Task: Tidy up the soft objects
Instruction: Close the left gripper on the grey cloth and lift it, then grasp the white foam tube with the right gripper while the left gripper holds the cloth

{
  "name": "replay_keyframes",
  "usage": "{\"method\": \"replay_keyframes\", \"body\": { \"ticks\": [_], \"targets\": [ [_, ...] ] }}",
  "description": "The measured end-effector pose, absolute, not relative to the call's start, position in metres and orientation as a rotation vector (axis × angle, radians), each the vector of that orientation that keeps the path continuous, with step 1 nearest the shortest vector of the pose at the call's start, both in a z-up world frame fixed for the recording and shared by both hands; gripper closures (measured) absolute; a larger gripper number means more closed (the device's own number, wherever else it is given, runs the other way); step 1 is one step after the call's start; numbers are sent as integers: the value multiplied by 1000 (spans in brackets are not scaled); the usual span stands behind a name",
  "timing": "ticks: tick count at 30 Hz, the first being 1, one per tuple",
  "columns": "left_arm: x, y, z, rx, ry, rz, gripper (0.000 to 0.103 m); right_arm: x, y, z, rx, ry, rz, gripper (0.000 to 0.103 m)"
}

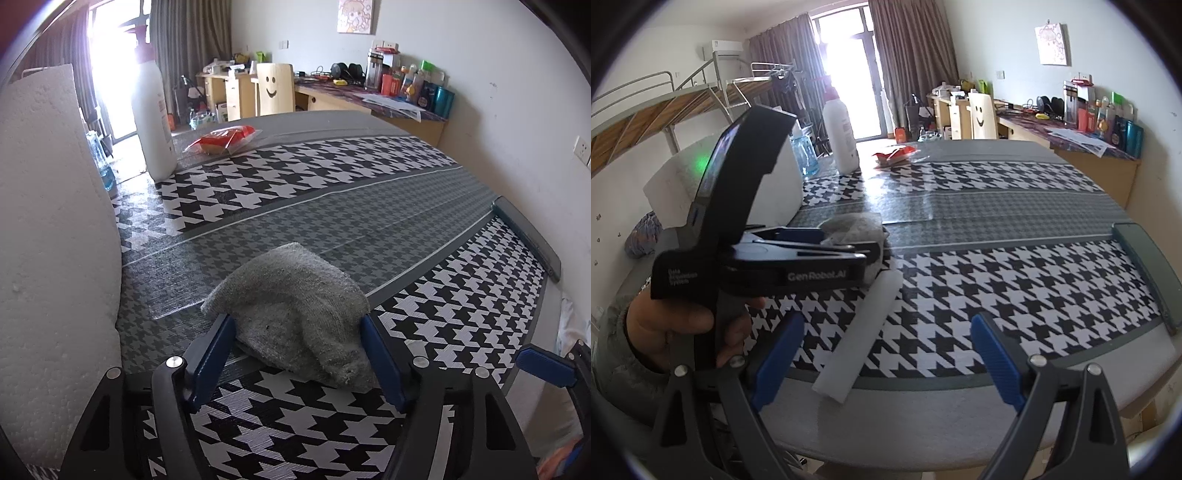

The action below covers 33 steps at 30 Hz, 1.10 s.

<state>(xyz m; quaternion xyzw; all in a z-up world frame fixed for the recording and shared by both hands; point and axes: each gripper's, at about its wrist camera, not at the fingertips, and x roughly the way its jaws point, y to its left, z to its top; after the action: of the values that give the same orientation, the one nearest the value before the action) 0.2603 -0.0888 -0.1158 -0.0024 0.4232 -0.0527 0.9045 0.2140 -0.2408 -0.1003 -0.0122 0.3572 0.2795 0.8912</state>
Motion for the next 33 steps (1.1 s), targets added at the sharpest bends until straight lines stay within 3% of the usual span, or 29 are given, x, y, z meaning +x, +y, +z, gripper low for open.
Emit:
{"method": "replay_keyframes", "body": {
  "ticks": [4,6,9,25,29,33],
  "targets": [
    [263,-88,-115,5,873,-97,48,215,-238,-102,-28,755,582,9],
    [263,-85,-115,-2,867,-100,70,215,-236,-102,-31,757,583,9],
    [262,-80,-113,-35,858,-112,78,212,-234,-102,-37,758,582,9],
    [241,-73,-98,-86,748,-191,78,206,-219,-106,-68,786,522,10],
    [237,-74,-95,-81,726,-190,78,208,-215,-108,-85,811,482,24],
    [235,-74,-94,-81,713,-189,78,207,-210,-111,-91,833,465,31]
  ]
}}
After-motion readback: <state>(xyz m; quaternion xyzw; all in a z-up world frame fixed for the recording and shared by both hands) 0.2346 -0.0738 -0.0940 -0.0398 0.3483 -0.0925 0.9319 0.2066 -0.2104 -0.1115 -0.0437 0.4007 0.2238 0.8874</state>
